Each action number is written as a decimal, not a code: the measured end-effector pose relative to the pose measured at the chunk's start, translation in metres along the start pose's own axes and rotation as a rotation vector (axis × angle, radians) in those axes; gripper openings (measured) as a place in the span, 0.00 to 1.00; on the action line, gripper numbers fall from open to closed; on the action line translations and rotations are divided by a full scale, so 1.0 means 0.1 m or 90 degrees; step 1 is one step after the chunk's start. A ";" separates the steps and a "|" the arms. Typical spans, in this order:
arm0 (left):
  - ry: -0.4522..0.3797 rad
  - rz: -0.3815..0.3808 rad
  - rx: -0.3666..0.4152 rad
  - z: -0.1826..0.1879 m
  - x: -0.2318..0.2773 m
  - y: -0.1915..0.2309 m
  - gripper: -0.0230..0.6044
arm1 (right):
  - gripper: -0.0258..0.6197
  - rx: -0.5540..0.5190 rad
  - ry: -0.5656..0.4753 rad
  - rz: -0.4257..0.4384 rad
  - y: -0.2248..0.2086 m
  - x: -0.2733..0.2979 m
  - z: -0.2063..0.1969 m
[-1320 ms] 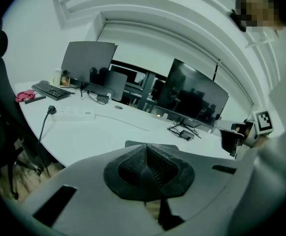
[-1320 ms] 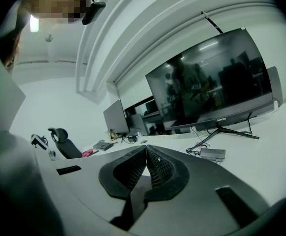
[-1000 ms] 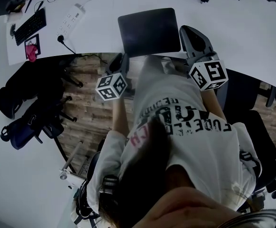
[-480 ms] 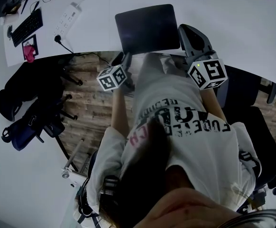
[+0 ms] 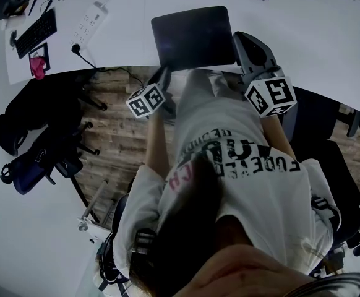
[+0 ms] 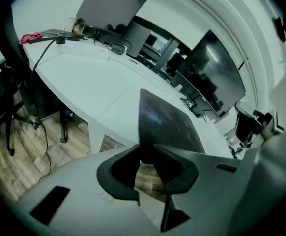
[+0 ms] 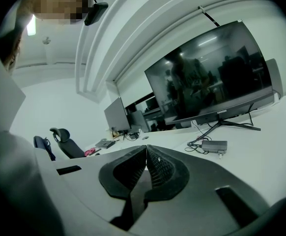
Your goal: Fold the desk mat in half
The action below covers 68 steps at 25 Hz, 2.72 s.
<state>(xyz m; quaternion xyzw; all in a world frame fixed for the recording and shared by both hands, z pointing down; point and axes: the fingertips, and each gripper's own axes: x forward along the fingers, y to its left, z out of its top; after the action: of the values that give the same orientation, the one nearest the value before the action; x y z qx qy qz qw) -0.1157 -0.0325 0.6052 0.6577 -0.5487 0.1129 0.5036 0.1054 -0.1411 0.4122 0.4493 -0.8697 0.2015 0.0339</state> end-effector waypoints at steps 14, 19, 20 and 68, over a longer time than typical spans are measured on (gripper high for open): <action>-0.014 -0.029 0.073 0.20 -0.13 -0.25 0.06 | 0.04 0.001 -0.014 -0.022 -0.11 -0.04 0.06; -0.024 -0.069 0.112 0.31 -0.18 -0.52 0.06 | 0.04 0.001 -0.015 -0.023 -0.10 -0.04 0.07; -0.027 -0.081 0.119 0.33 -0.18 -0.58 0.06 | 0.04 0.000 -0.015 -0.023 -0.10 -0.03 0.07; 0.084 -0.305 0.323 0.07 0.25 -1.92 0.06 | 0.04 0.023 -0.066 -0.171 -0.45 -0.73 0.11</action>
<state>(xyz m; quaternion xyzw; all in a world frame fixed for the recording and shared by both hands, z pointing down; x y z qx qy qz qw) 0.0509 -0.0743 0.5162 0.8632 -0.2996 0.1666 0.3706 0.1862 -0.1120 0.3992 0.5721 -0.7984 0.1876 0.0078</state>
